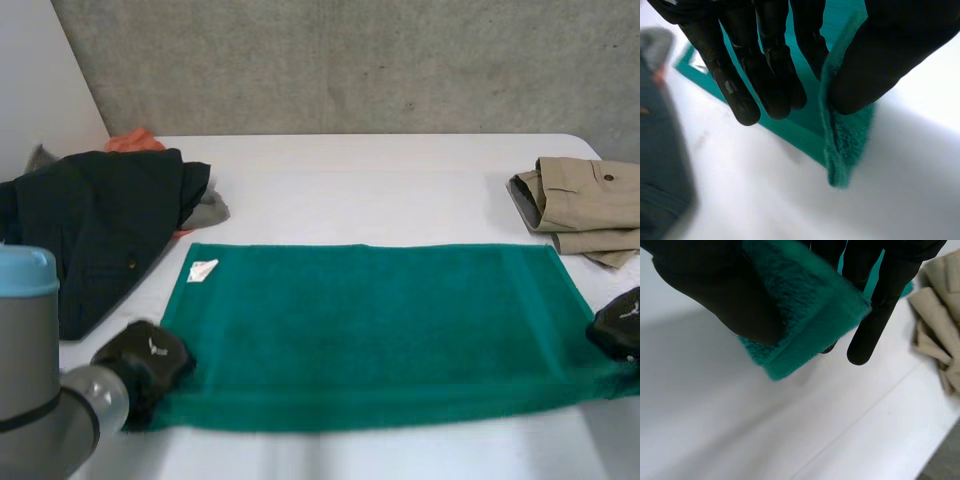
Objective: Fold the laundry.
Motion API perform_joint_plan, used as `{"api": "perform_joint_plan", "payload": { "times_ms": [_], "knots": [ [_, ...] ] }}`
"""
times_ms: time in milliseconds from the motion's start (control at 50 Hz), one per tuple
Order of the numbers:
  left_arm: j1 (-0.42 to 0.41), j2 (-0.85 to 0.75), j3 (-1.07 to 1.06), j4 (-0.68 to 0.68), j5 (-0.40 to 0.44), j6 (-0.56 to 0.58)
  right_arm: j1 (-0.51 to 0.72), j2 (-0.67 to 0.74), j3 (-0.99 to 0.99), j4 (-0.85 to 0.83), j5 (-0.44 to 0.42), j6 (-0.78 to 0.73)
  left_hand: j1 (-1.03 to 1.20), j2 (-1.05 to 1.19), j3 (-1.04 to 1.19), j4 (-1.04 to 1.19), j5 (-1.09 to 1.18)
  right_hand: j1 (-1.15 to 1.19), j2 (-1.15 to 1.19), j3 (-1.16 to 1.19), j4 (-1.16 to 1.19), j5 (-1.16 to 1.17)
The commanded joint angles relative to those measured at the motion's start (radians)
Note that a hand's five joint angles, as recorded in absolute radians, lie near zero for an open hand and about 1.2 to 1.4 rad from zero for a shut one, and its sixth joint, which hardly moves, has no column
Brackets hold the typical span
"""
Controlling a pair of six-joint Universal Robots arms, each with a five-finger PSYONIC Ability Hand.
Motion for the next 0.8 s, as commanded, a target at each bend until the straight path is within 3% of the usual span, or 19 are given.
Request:
{"api": "perform_joint_plan", "payload": {
  "times_ms": [20, 100, 240, 360, 380, 400, 420, 440, 540, 660, 720, 800],
  "knots": [
    [-0.005, -0.149, 0.155, 0.238, -0.008, -0.003, 0.047, 0.080, -0.069, -0.212, 0.004, 0.119, 0.238, 0.197, 0.203, 0.194, 0.225, 0.260, 0.214, 0.201, 0.195, 0.195],
    [-0.007, -0.229, 0.252, 0.352, -0.009, -0.014, 0.145, 0.192, -0.157, -0.405, 0.011, 0.182, 0.238, 0.197, 0.203, 0.194, 0.225, 0.260, 0.214, 0.201, 0.195, 0.195],
    [-0.025, -0.395, 0.400, 0.531, -0.023, -0.014, 0.180, 0.354, -0.269, -0.629, 0.080, 0.182, 0.238, 0.197, 0.203, 0.194, 0.225, 0.260, 0.214, 0.201, 0.195, 0.195],
    [-0.037, -0.499, 0.509, 0.619, -0.063, -0.006, 0.220, 0.462, -0.372, -0.708, 0.113, 0.182, 0.238, 0.197, 0.203, 0.194, 0.225, 0.260, 0.214, 0.201, 0.195, 0.195],
    [-0.042, -0.506, 0.516, 0.623, -0.064, -0.006, 0.225, 0.485, -0.394, -0.719, 0.117, 0.182, 0.238, 0.197, 0.203, 0.194, 0.225, 0.148, 0.102, 0.088, 0.083, 0.083],
    [-0.047, -0.510, 0.520, 0.628, -0.064, -0.006, 0.226, 0.494, -0.402, -0.720, 0.123, 0.182, 0.058, 0.018, 0.023, 0.015, 0.046, -0.231, -0.277, -0.291, -0.296, -0.296],
    [-0.062, -0.515, 0.522, 0.636, -0.064, -0.005, 0.229, 0.499, -0.407, -0.720, 0.128, 0.185, -0.635, -0.676, -0.670, -0.679, -0.648, -0.671, -0.717, -0.730, -0.736, -0.736],
    [-0.073, -0.515, 0.522, 0.640, -0.066, -0.005, 0.232, 0.500, -0.408, -0.720, 0.134, 0.190, -0.980, -1.020, -1.014, -1.023, -0.992, -0.962, -1.007, -1.021, -1.026, -1.027],
    [-0.119, -0.500, 0.511, 0.645, -0.072, -0.015, 0.263, 0.468, -0.381, -0.709, 0.165, 0.285, -0.984, -1.024, -1.018, -1.027, -0.996, -0.962, -1.007, -1.021, -1.026, -1.027],
    [-0.113, -0.406, 0.441, 0.643, -0.072, -0.017, 0.258, 0.336, -0.284, -0.702, 0.151, 0.386, -0.984, -1.024, -1.018, -1.027, -0.996, -0.962, -1.007, -1.021, -1.026, -1.027],
    [-0.110, -0.360, 0.390, 0.642, -0.072, -0.018, 0.242, 0.257, -0.205, -0.677, 0.107, 0.400, -0.984, -1.024, -1.018, -1.027, -0.996, -0.962, -1.007, -1.021, -1.026, -1.027],
    [-0.110, -0.305, 0.318, 0.639, -0.067, -0.031, 0.124, 0.188, -0.105, -0.583, -0.003, 0.402, -0.984, -1.024, -1.018, -1.027, -0.996, -0.962, -1.007, -1.021, -1.026, -1.027]
  ]
}}
